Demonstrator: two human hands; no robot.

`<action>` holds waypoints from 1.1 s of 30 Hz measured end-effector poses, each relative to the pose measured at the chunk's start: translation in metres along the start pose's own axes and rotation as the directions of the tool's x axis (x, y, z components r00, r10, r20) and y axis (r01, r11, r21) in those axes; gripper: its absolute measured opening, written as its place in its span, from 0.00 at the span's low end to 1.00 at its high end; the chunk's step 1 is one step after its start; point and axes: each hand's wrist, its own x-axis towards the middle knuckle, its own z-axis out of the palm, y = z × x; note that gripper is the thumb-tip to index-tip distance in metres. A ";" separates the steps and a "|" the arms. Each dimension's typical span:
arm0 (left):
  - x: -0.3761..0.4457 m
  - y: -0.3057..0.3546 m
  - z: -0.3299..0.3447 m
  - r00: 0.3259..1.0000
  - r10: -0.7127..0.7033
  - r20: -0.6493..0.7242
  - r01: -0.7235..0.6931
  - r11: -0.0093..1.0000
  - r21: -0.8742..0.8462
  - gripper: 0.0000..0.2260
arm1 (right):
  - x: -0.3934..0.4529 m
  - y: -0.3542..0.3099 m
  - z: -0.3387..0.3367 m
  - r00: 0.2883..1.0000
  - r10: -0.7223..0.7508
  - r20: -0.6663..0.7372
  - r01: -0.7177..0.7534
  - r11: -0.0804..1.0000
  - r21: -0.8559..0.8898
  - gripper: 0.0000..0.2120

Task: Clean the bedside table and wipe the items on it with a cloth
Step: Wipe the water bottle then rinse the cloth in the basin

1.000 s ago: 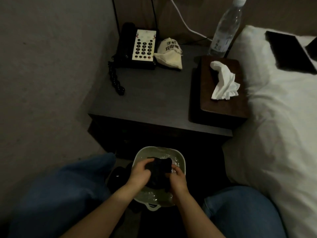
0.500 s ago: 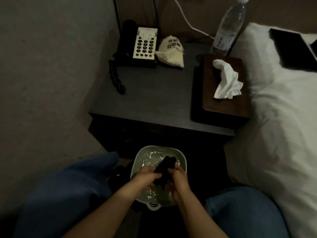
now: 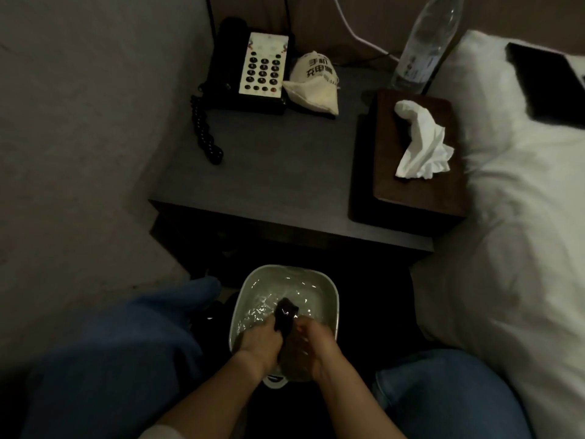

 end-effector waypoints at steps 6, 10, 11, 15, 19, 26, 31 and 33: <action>-0.006 -0.002 -0.028 0.999 -0.049 -0.015 0.044 0.964 -0.261 0.16 | 0.001 0.000 -0.001 1.000 0.011 -0.002 -0.010 0.998 0.069 0.19; -0.019 0.000 -0.063 0.985 -0.066 -0.156 -0.016 0.880 -0.475 0.12 | -0.003 -0.002 0.005 1.000 0.017 0.006 -0.018 0.984 0.176 0.14; -0.025 0.000 -0.071 0.984 -0.055 -0.171 -0.047 0.841 -0.539 0.13 | -0.003 -0.002 0.008 1.000 0.011 0.023 -0.016 0.972 0.233 0.15; -0.053 -0.001 -0.092 0.980 -0.035 -0.196 -0.141 0.570 -0.809 0.14 | -0.006 -0.011 0.016 0.996 -0.011 0.084 -0.028 0.895 0.445 0.21; -0.076 -0.009 -0.092 0.986 0.002 -0.169 -0.161 0.323 -0.933 0.17 | -0.015 -0.022 0.017 0.989 -0.025 0.144 -0.043 0.893 0.448 0.18; -0.078 -0.021 -0.070 0.923 0.151 0.354 0.384 -0.325 -0.864 0.16 | -0.020 -0.031 0.018 0.988 -0.096 0.117 0.054 0.946 0.320 0.09; -0.075 -0.022 -0.062 0.919 0.262 0.295 0.376 -0.358 -0.854 0.11 | -0.022 -0.031 0.014 0.967 -0.251 0.038 0.239 0.951 0.198 0.12; -0.074 -0.021 -0.061 0.925 0.269 0.269 0.350 -0.325 -0.879 0.10 | -0.021 -0.032 0.015 0.959 -0.282 0.013 0.279 0.954 0.113 0.10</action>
